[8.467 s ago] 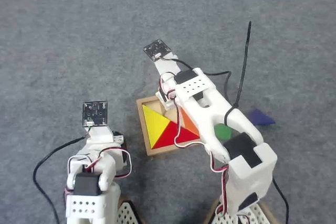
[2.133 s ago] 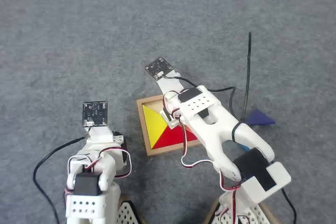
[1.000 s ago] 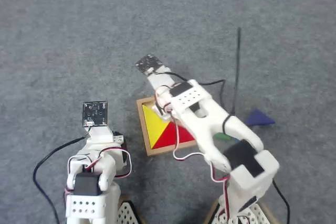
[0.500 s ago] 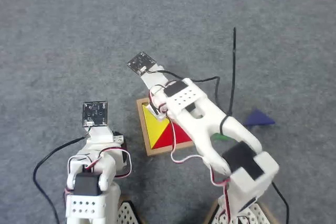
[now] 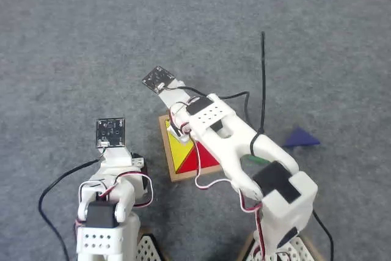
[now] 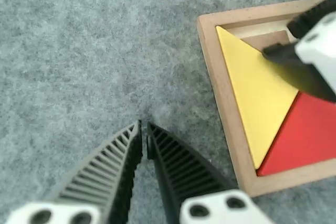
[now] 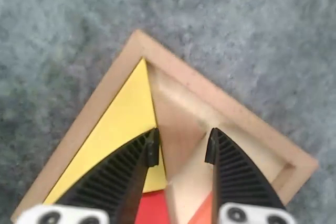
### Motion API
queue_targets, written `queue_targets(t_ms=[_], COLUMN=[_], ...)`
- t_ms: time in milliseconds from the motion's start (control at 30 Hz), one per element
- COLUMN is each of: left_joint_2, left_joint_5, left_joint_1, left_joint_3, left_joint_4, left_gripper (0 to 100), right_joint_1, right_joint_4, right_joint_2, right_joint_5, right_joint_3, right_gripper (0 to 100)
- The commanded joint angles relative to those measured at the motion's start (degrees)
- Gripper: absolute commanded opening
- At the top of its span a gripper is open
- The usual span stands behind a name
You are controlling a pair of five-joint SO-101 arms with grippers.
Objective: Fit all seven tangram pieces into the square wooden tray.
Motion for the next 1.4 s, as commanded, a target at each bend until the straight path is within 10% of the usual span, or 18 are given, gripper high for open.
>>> queue_targets(t_ms=[0,1367], left_joint_2=[-1.14,-1.14], left_joint_5=[-0.53,-0.53], left_joint_1=[-0.35,-0.35], left_joint_3=[-0.75,-0.75], left_joint_4=[0.09,0.09], left_gripper=[1,1], right_joint_1=[1.98,5.67], right_joint_4=[0.92,10.15], right_joint_2=[2.07,-8.92], right_joint_5=[0.88,19.69], right_joint_3=[-4.22,-3.78], right_gripper=[17.3,9.5])
